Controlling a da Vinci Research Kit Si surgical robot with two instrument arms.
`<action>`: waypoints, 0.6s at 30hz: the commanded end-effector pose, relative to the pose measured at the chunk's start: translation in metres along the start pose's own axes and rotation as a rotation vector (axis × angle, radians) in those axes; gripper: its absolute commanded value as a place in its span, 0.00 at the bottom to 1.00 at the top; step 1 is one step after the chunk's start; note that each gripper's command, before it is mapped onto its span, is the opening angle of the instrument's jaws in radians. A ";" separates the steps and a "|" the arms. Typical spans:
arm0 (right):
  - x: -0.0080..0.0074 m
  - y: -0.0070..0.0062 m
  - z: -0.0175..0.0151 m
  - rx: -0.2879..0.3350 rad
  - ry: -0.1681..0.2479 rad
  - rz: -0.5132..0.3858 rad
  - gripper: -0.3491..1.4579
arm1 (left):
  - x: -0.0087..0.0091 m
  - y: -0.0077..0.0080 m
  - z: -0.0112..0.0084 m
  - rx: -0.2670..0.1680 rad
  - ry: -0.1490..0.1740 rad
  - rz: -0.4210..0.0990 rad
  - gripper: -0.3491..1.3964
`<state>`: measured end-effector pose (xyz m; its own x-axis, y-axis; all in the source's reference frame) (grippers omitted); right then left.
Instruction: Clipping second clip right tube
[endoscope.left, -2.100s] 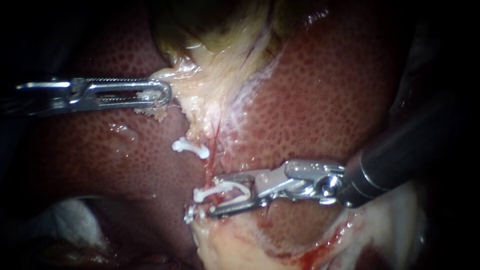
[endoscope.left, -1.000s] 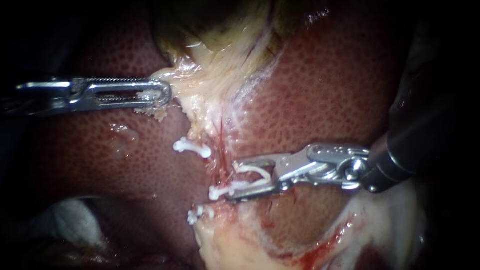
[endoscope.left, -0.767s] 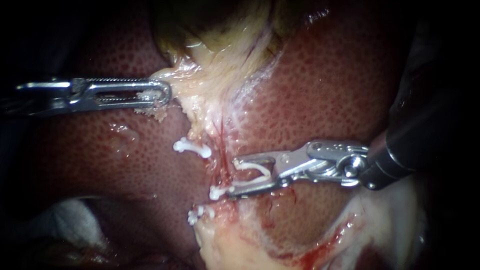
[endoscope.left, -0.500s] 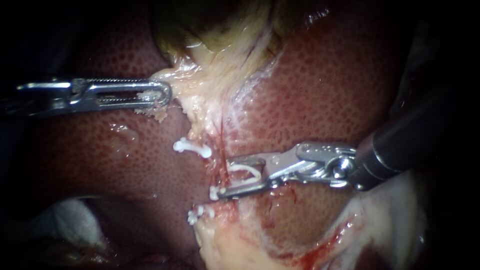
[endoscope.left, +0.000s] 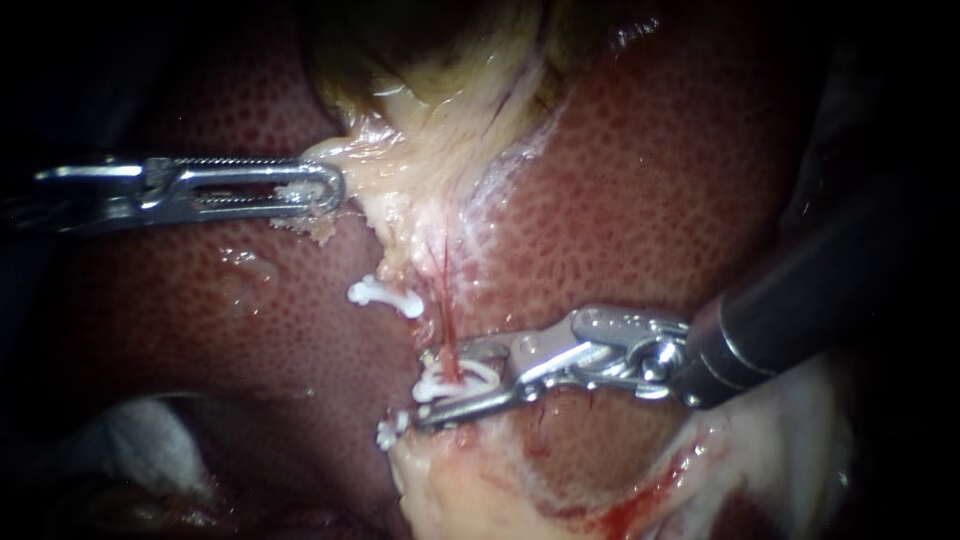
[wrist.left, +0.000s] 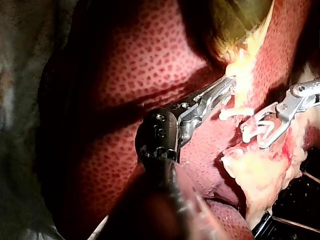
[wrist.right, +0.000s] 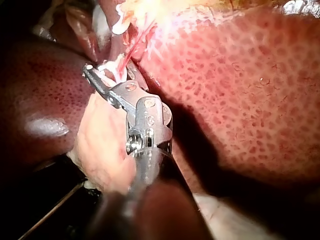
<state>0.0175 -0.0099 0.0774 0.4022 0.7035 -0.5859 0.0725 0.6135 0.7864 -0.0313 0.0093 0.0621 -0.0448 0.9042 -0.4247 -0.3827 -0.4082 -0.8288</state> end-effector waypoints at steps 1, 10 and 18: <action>0.0000 0.0000 0.0001 0.008 0.005 0.009 0.46 | 0.0000 0.0000 0.0000 0.000 0.000 0.000 0.00; 0.0004 0.0001 0.0008 0.045 0.033 0.031 0.44 | 0.0000 0.0000 0.0000 0.000 0.000 0.000 0.00; 0.0006 0.0002 0.0013 0.048 0.048 0.030 0.41 | 0.0000 0.0000 0.0001 0.001 0.000 0.000 0.00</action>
<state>0.0190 -0.0098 0.0775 0.3614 0.7389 -0.5687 0.1060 0.5734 0.8124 -0.0314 0.0093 0.0621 -0.0446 0.9042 -0.4247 -0.3826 -0.4082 -0.8288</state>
